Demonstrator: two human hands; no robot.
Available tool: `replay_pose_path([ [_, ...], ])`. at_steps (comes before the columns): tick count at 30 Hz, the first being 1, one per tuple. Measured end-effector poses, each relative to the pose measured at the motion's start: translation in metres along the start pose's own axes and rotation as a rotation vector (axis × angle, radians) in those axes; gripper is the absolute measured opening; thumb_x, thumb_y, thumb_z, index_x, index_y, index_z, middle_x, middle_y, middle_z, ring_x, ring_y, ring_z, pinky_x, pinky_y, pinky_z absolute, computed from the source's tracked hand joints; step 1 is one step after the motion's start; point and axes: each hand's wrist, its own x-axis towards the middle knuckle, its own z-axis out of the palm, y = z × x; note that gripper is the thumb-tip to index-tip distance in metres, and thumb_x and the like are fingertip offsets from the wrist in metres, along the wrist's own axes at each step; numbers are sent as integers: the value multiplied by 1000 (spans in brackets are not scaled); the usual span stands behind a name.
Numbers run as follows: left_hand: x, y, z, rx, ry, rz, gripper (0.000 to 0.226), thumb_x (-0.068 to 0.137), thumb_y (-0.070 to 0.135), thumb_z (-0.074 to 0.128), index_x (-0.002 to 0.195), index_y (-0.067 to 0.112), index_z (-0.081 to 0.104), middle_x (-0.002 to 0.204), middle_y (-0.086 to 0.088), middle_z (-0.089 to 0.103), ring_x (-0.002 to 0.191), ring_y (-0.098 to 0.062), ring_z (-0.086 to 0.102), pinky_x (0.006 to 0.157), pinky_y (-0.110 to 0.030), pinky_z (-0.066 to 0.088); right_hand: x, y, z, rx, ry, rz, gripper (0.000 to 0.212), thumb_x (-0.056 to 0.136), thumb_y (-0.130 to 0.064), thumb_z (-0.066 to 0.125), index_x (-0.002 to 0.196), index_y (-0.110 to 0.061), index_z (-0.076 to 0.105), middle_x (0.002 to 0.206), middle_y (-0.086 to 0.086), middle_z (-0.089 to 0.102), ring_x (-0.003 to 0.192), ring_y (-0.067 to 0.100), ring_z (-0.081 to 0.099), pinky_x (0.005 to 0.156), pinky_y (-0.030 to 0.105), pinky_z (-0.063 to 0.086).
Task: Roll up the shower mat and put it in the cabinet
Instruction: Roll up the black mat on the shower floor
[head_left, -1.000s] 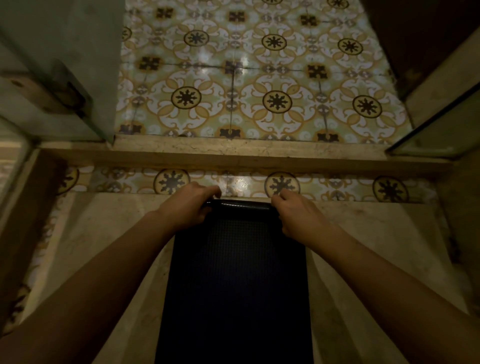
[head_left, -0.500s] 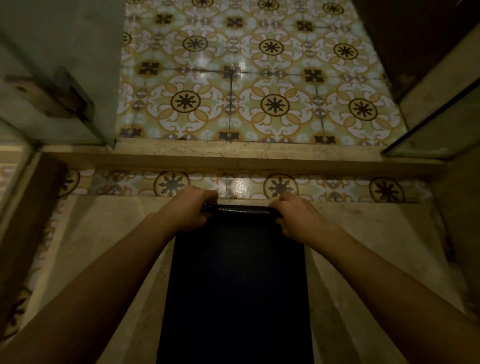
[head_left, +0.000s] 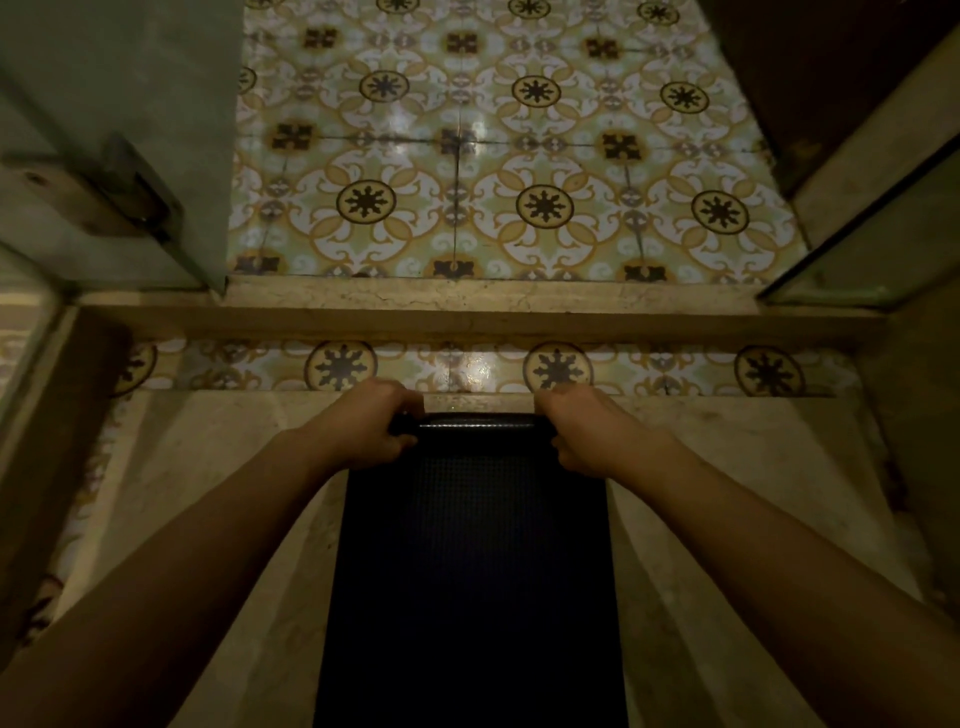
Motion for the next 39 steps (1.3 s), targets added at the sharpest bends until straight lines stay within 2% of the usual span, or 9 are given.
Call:
replay_pose_path([
  [5,-10,6,10,21,80,34,28,70,13,78,81,20,53,90,-7,60,87,-24,54,68,-29,36,-11,-4,10,1,61,-23,46,74,-7,74,112,-6,48,111,17,54,90,35,59,65,36,45],
  [11,-7,3,5,-32,37,-8,22,75,16,75,90,21,59,93,-2,63,88,-18,57,72,-31,47,-10,0,8,-3,-14,-69,37,76,-11,68,111,-7,55,116,12,53,100,30,58,82,37,52],
  [14,-10,5,9,-13,80,3,26,70,13,77,84,19,56,88,-3,63,83,-20,58,64,-29,41,-13,-3,10,-16,15,-60,34,74,-6,68,103,-8,52,109,13,55,95,32,59,73,34,48],
  [18,-16,4,10,-6,37,15,27,69,19,79,84,21,56,92,0,58,84,-15,53,66,-25,38,-21,-8,16,-43,100,-37,36,72,-5,71,101,-11,49,104,11,54,85,34,60,59,32,36],
  [21,-17,2,9,-80,13,-15,23,72,18,78,88,20,62,92,2,58,85,-14,56,64,-16,38,-23,-9,15,-10,86,-35,36,73,-5,71,102,-9,50,106,12,54,88,35,60,63,35,42],
  [25,-15,5,8,-22,51,-20,21,74,15,76,88,17,61,92,-3,62,85,-19,58,68,-27,42,-23,-12,11,-36,84,-36,36,73,-5,69,103,-10,50,104,11,57,91,32,60,66,36,45],
  [29,-28,11,19,1,108,52,21,72,10,74,83,15,57,91,-5,56,86,-21,52,67,-27,37,-29,-21,15,-101,125,-45,32,76,-2,66,104,-10,52,100,11,57,87,32,59,63,39,45],
  [34,-30,6,13,38,92,57,22,76,16,74,95,15,63,94,-5,61,90,-21,54,71,-26,35,-30,-13,10,-38,103,-77,29,77,-6,67,104,-9,56,104,12,59,96,30,57,72,38,49],
  [39,-38,11,22,78,117,100,23,70,10,73,87,14,57,87,-6,56,82,-25,52,64,-29,36,-39,-22,16,-65,153,-79,34,72,0,69,102,-9,55,98,10,56,87,30,57,59,33,39],
])
